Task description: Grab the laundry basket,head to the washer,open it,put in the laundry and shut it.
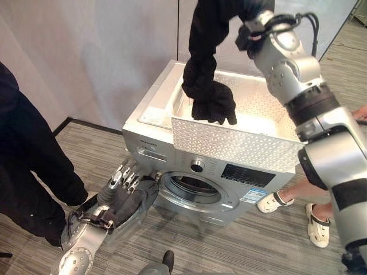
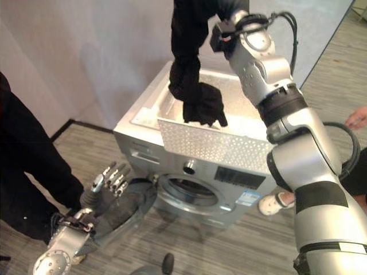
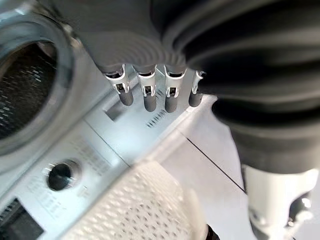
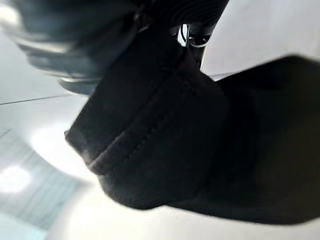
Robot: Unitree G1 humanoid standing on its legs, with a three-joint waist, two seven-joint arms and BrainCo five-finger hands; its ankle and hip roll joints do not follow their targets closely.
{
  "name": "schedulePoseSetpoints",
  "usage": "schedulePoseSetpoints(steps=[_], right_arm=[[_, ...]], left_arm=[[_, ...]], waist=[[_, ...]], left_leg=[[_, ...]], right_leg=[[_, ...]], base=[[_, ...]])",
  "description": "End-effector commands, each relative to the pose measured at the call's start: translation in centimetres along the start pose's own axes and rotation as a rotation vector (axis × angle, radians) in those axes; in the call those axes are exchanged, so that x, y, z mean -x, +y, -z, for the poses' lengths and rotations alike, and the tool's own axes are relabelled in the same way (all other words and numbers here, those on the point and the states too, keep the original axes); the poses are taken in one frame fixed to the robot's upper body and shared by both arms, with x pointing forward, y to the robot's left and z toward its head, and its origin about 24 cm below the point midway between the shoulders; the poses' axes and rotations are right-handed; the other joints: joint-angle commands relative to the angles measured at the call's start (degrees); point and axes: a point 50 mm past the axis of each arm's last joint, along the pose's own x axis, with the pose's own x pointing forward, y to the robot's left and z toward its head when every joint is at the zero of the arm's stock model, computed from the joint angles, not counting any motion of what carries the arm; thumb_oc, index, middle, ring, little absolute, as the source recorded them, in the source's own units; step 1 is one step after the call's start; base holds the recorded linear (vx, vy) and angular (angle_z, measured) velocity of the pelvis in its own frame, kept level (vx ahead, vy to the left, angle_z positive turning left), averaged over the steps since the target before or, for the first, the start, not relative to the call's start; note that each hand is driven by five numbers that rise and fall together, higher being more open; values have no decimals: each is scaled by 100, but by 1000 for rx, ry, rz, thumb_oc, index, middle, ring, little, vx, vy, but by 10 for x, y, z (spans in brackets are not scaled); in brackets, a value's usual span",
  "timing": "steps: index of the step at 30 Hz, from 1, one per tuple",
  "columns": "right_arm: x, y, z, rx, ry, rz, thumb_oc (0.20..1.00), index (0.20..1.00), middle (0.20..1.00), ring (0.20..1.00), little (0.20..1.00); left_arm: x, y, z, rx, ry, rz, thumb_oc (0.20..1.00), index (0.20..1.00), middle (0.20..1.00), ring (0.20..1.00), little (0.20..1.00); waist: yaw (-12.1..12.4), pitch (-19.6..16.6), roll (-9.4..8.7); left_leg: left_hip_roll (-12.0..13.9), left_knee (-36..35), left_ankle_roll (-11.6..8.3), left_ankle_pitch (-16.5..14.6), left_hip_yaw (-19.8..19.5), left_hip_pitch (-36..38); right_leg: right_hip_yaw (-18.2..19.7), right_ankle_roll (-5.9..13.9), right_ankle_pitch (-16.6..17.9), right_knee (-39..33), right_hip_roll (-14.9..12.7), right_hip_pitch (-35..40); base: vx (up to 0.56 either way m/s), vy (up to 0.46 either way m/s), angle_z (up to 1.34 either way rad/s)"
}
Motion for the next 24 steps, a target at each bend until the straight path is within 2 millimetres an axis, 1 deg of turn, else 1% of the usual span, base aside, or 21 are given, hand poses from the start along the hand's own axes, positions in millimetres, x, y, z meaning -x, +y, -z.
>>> schedulePoseSetpoints(steps=[1, 4, 6, 7, 9, 11, 15, 16, 18, 20, 21, 22, 23, 24], right_arm=[[-14, 8, -59, -42, -206, 42, 200, 200, 200, 200, 200], [-17, 16, -70, -56, -239, 42, 200, 200, 200, 200, 200], [-17, 18, -72, -62, -246, 43, 200, 200, 200, 200, 200], [-18, 25, -76, -71, -271, 33, 200, 200, 200, 200, 200], [-18, 25, -76, -71, -272, 33, 200, 200, 200, 200, 200], [-17, 32, -83, -81, -301, 18, 200, 200, 200, 200, 200], [-17, 34, -82, -87, -303, 5, 200, 200, 200, 200, 200], [-16, 39, -78, -94, -299, -17, 200, 200, 200, 200, 200], [-16, 41, -78, -96, -300, -24, 200, 200, 200, 200, 200], [-16, 50, -74, -99, -295, -54, 200, 200, 200, 200, 200], [-16, 50, -75, -97, -295, -54, 200, 200, 200, 200, 200], [-15, 52, -74, -97, -294, -61, 200, 200, 200, 200, 200], [-14, 62, -73, -99, -297, -99, 200, 200, 200, 200, 200], [-14, 61, -73, -97, -298, -97, 200, 200, 200, 200, 200]], left_arm=[[-4, -18, -27, -121, -91, 97, 1000, 1000, 1000, 1000, 1000], [-8, -26, -38, -163, -123, 141, 1000, 1000, 1000, 1000, 1000], [-9, -28, -41, -169, -135, 152, 1000, 1000, 1000, 1000, 1000], [-12, -35, -52, -204, -175, 182, 1000, 1000, 1000, 1000, 1000], [-12, -36, -52, -205, -175, 182, 1000, 1000, 1000, 1000, 1000], [-14, -45, -67, -263, -230, 217, 1000, 1000, 1000, 1000, 1000], [-18, -50, -75, -293, -265, 237, 1000, 1000, 1000, 1000, 1000], [-22, -53, -79, -310, -285, 244, 1000, 1000, 1000, 1000, 1000], [-24, -55, -81, -320, -295, 251, 1000, 1000, 1000, 1000, 1000], [-28, -60, -87, -344, -325, 266, 1000, 1000, 1000, 1000, 1000], [-29, -61, -87, -344, -325, 267, 1000, 1000, 1000, 1000, 1000], [-31, -64, -89, -354, -340, 276, 1000, 1000, 1000, 1000, 1000], [-41, -78, -94, -378, -378, 325, 1000, 1000, 1000, 1000, 1000], [-42, -79, -94, -378, -377, 327, 1000, 1000, 1000, 1000, 1000]], waist=[[-12, -527, -271], [-23, -571, -297], [-33, -579, -301], [-44, -619, -311], [-50, -617, -314], [-55, -666, -327], [-62, -678, -340], [-67, -695, -340], [-70, -704, -341], [-86, -722, -348], [-82, -718, -345], [-96, -723, -349], [-142, -736, -369], [-131, -730, -369]], left_leg=[[96, 27, -126, -654, -101, 380], [96, 27, -140, -650, -135, 381], [98, 27, -143, -648, -143, 380], [93, 27, -147, -653, -161, 388], [92, 27, -147, -652, -166, 388], [89, 27, -155, -663, -180, 405], [95, 27, -170, -648, -193, 399], [94, 27, -175, -653, -196, 409], [98, 27, -178, -652, -198, 409], [106, 27, -185, -651, -202, 412], [106, 27, -186, -650, -205, 412], [104, 27, -190, -649, -204, 411], [102, 27, -207, -636, -212, 409], [102, 27, -208, -635, -215, 406]], right_leg=[[166, 293, 439, -11, -272, -284], [165, 288, 436, -11, -267, -259], [158, 287, 434, -11, -265, -252], [139, 281, 432, -11, -256, -236], [134, 281, 431, -11, -257, -235], [100, 283, 424, -11, -252, -201], [87, 287, 422, -11, -255, -204], [76, 281, 419, -11, -258, -192], [69, 279, 413, -11, -257, -190], [59, 272, 405, -11, -255, -182], [57, 272, 405, -11, -255, -181], [53, 270, 404, -11, -253, -177], [43, 261, 406, -11, -239, -177], [39, 261, 406, -11, -239, -178]], base=[[0, 0, 0], [9, -2, 5], [7, 2, 6], [6, -1, 4], [0, 0, 0], [15, 0, 3], [-2, -1, 2], [0, 0, 0], [0, 0, 0], [0, 0, 0], [0, 0, 0], [-3, -8, 4], [-3, -8, 7], [-11, -14, 10]])
